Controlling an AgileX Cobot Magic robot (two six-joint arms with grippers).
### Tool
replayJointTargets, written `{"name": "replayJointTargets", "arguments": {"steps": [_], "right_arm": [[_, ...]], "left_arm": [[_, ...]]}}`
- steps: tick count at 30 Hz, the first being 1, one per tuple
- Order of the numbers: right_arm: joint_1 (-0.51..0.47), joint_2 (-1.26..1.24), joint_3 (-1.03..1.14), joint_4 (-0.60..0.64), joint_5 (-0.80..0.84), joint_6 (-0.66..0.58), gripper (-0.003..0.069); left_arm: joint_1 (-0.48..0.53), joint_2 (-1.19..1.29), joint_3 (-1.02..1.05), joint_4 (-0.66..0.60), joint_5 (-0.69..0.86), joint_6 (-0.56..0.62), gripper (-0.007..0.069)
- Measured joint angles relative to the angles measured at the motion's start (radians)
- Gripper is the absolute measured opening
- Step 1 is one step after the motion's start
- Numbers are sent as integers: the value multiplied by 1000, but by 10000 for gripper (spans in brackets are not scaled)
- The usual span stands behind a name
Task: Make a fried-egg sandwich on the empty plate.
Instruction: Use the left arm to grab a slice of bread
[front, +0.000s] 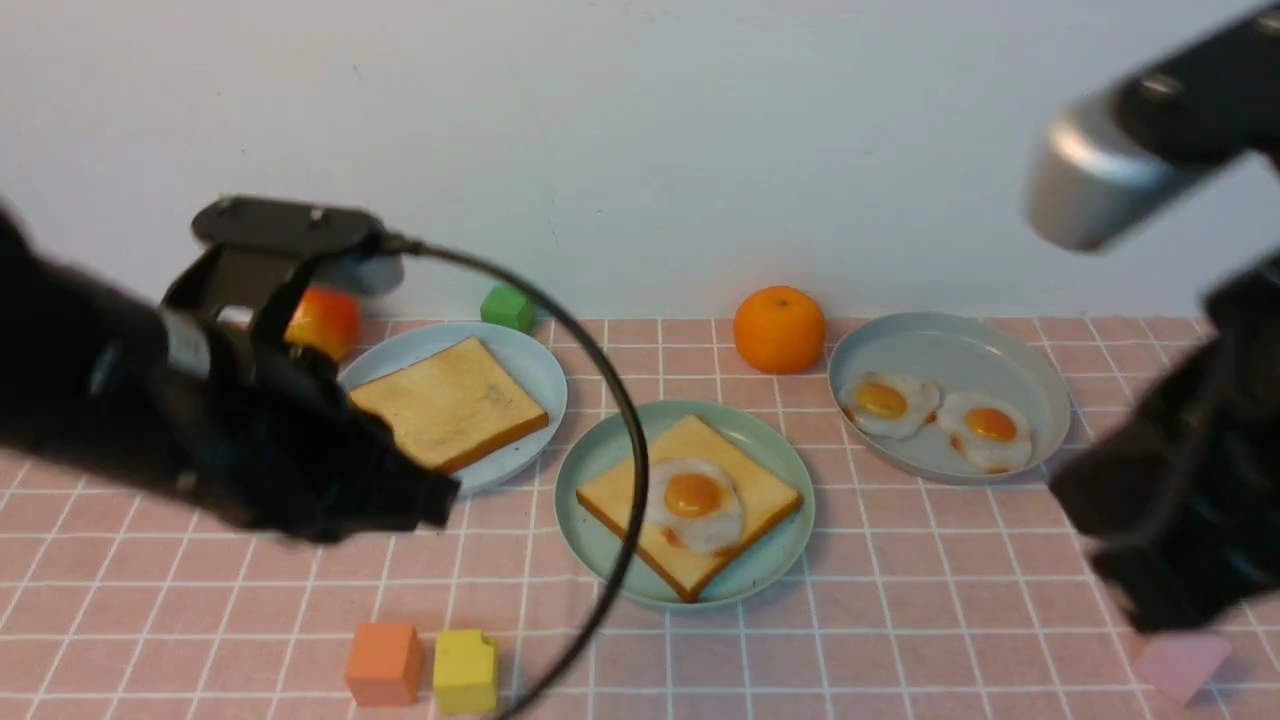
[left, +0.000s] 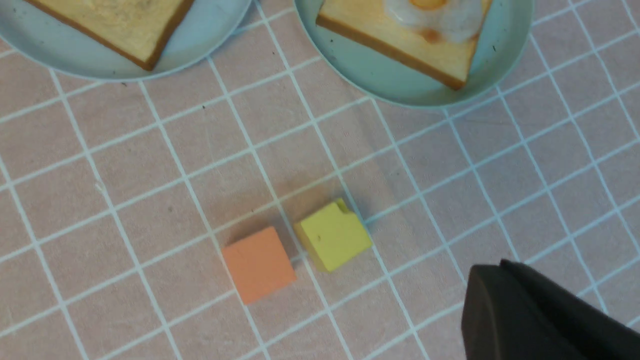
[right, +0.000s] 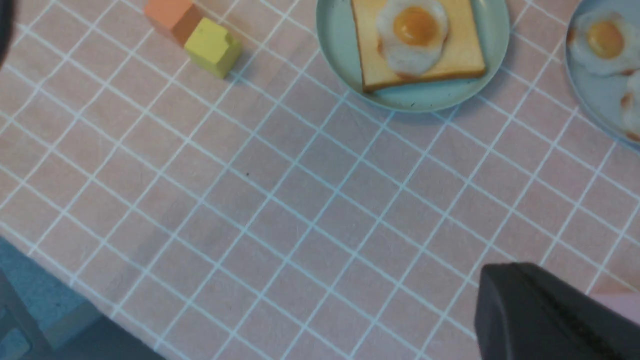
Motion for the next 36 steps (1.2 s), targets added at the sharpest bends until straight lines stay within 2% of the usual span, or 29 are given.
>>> {"name": "replayJointTargets", "arguments": {"steps": [1,4,6,15,20,21,24,25,26,29,36], "right_arm": [[0,-38,41,3,-1,0,-6],[0,-101,110,4,-14,-1,-6],[0,-132,149,4,-28,-1,-6],[0,-318,216,34,-80,-3,1],[0,-412,216,38,-80,-3,1],[0,-438,216,38,-80,-3,1],[0,-471,216,38,-80,-3,4],[0,-475,216,38,-80,-3,5],[0,-485,216,38,-80,-3,6],[0,-490,216,38,-80,-1,7],[0,-491,216,46,-80,0,10]], "left_arm": [[62,68,-39,-80,17,70,12],[124,184,-102,-161,30,159,12],[134,247,-140,-168,30,190,12],[82,518,-350,8,1,194,22],[82,595,-390,59,-111,209,171],[82,619,-392,72,-146,222,252],[82,660,-393,103,-205,231,384],[82,663,-393,105,-208,231,391],[82,681,-393,122,-232,234,439],[82,720,-393,172,-279,261,486],[82,786,-393,291,-339,285,495]]}}
